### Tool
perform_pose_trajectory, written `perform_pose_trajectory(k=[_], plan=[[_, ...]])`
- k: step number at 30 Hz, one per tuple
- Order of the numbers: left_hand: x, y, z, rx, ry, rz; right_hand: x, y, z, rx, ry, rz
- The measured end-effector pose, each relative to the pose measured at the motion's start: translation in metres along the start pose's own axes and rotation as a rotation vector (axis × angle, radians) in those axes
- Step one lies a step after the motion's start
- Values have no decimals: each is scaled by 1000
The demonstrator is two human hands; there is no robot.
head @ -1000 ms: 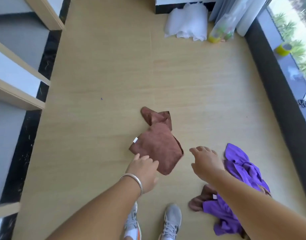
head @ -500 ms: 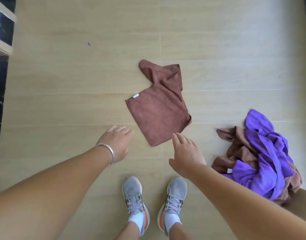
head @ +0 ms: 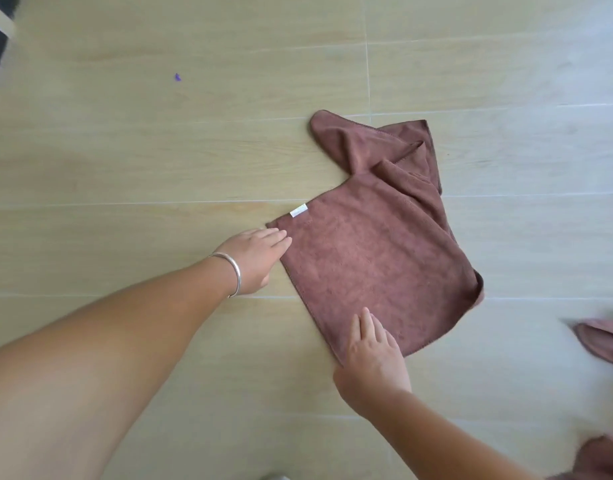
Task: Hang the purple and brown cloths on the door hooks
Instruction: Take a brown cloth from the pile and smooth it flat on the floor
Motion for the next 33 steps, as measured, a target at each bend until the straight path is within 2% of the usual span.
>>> perform_pose_trajectory(k=[8, 10, 13, 18, 21, 24, 29, 33], plan=[[-29, -68, -12, -110, -95, 13, -41, -38, -12, -19, 221, -38], [-29, -74, -10, -119, -112, 64, -44, -40, -17, -55, 258, -57], [-23, -79, -2, -110, -155, 160, -39, -41, -17, -91, 283, 72], [-7, -78, 4, -81, -248, 241, -13, -46, 14, 15, 289, 183], [9, -60, 5, -49, -307, 168, 11, -46, 47, -13, 267, 168], [28, -22, 11, 24, -254, 26, 47, -23, 74, -68, 279, 185], [57, 64, 34, 111, -100, -161, 110, 47, 86, -30, 180, 176], [81, 136, 62, 107, -17, -238, 147, 118, 85, 0, 168, 127]])
Point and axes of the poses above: each hand's wrist, its own y-axis away from the middle knuckle, its own x-axis out of the back of the hand, z = x × y, the point moved 5 cm from there along -y, towards the middle knuckle, and after that the axes turned 12 degrees about y, right-handed, at the moved point
